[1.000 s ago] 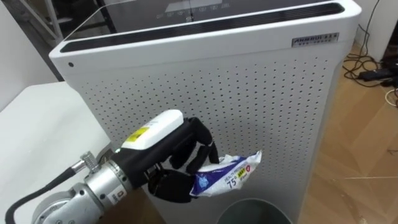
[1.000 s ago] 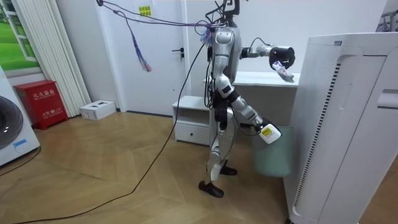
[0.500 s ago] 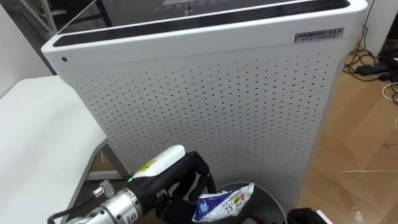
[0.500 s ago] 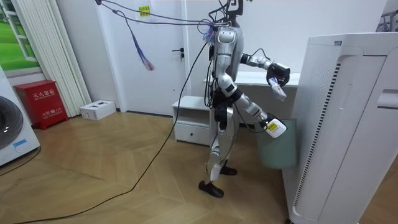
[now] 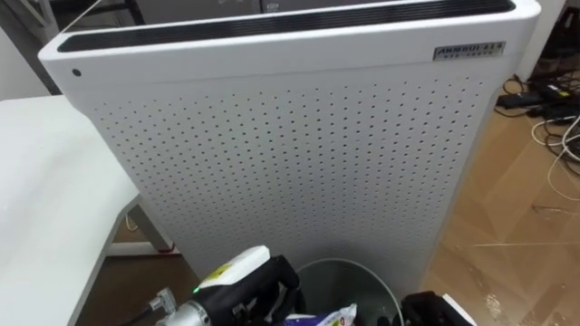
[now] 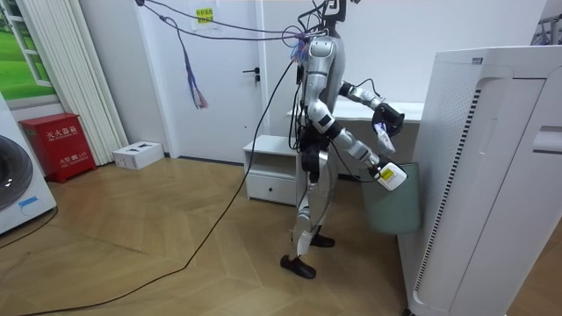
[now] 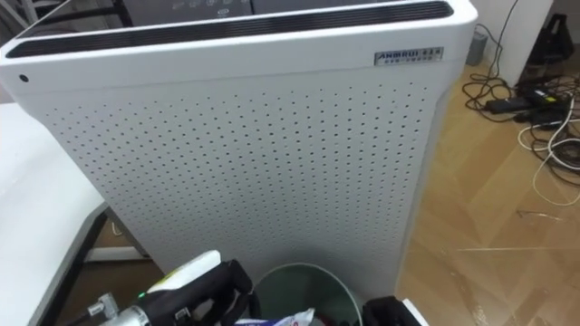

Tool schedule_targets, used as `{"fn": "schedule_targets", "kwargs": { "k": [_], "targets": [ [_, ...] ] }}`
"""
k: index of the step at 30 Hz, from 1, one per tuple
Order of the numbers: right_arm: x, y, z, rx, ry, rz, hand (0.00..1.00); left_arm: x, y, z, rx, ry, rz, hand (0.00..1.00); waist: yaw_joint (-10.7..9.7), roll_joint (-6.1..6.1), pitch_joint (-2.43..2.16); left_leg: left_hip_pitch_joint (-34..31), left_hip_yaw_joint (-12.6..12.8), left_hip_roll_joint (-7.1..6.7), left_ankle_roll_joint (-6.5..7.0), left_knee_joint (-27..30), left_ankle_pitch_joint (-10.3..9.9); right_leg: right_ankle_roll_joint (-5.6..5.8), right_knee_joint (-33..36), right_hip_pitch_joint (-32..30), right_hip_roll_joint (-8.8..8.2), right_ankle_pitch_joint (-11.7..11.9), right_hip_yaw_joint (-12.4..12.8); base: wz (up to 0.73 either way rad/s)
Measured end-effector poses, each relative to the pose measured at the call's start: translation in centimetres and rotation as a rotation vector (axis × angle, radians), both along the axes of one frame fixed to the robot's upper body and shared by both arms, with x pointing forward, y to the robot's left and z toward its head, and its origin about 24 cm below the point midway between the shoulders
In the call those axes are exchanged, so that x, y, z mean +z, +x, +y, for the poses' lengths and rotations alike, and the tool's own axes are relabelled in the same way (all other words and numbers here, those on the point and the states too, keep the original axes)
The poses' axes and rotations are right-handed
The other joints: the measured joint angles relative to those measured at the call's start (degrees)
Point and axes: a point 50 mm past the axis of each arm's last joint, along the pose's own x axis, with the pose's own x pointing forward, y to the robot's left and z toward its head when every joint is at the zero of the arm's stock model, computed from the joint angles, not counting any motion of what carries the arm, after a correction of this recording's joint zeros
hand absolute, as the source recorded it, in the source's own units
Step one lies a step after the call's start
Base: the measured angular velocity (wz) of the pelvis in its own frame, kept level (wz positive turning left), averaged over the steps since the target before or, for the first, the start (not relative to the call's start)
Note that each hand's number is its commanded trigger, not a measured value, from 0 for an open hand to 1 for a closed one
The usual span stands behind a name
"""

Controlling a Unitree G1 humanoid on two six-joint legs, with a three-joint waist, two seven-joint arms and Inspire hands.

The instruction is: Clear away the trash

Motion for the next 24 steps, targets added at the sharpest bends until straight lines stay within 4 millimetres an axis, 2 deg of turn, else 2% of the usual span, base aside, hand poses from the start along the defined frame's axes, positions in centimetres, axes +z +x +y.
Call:
{"fn": "schedule_targets", "kwargs": {
  "k": [24],
  "targets": [
    [-0.04,0.04,0.31,0.011,0.008,0.001,1.0,-0.48,-0.04,-0.14,0.01,0.005,0.009,0.0,-0.1,0.52,-0.04,-0.5,0.1,0.15,0.0,0.1,0.0,0.0,0.0,-0.5,0.13,0.0,0.3,0.0]
  ]
}}
